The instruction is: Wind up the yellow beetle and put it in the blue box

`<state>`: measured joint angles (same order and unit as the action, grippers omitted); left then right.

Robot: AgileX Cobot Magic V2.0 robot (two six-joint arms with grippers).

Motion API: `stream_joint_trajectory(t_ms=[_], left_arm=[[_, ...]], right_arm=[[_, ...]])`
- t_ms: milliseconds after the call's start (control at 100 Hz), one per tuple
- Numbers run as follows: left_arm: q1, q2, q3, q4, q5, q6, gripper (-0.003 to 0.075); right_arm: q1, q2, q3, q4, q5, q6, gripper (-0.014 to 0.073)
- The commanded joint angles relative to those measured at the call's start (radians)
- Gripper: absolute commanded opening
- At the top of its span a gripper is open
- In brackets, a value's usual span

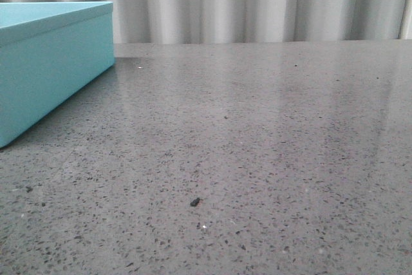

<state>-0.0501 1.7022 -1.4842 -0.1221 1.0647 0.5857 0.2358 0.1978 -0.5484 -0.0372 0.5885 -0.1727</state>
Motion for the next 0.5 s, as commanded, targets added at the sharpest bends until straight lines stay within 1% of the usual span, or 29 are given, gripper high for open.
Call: stream_joint_trajectory(t_ms=[0,90,160,230,280,350,420,490], left_arm=[[-0.001,-0.047,-0.034,-0.03,-0.064,-0.019,0.0507],[-0.001,-0.06,-0.054,-0.074,-0.079,-0.031,0.0502],[-0.001,-0.08,-0.072,-0.133,-0.081,-0.098,0.0463],[-0.001,-0.112,-0.081,-0.209,-0.085,-0.136,0.0377],[-0.001,-0.142,-0.081,-0.256,-0.08,-0.145,0.0286],[-0.006,-0.194,-0.081,-0.321,-0.063,-0.159,0.0184],[-0.006,-0.255,-0.081,-0.396,-0.052,-0.159,0.0113],[-0.006,-0.328,-0.081,-0.441,-0.057,-0.157,0.0072]], right_arm=[[0.0,0.012,-0.023,-0.003,-0.074,-0.008,-0.0053],[0.0,0.012,-0.023,-0.003,-0.059,-0.008,-0.0053],[0.0,0.012,-0.023,-0.003,-0.049,-0.008,-0.0053],[0.0,0.012,-0.023,-0.003,-0.043,-0.008,-0.0053],[0.0,0.012,-0.023,-0.003,-0.043,-0.008,-0.0053],[0.0,0.012,-0.023,-0.003,-0.043,-0.008,-0.0053],[0.0,0.012,-0.025,-0.003,-0.043,-0.008,-0.0053],[0.0,0.012,-0.025,-0.003,-0.047,-0.008,-0.0053]])
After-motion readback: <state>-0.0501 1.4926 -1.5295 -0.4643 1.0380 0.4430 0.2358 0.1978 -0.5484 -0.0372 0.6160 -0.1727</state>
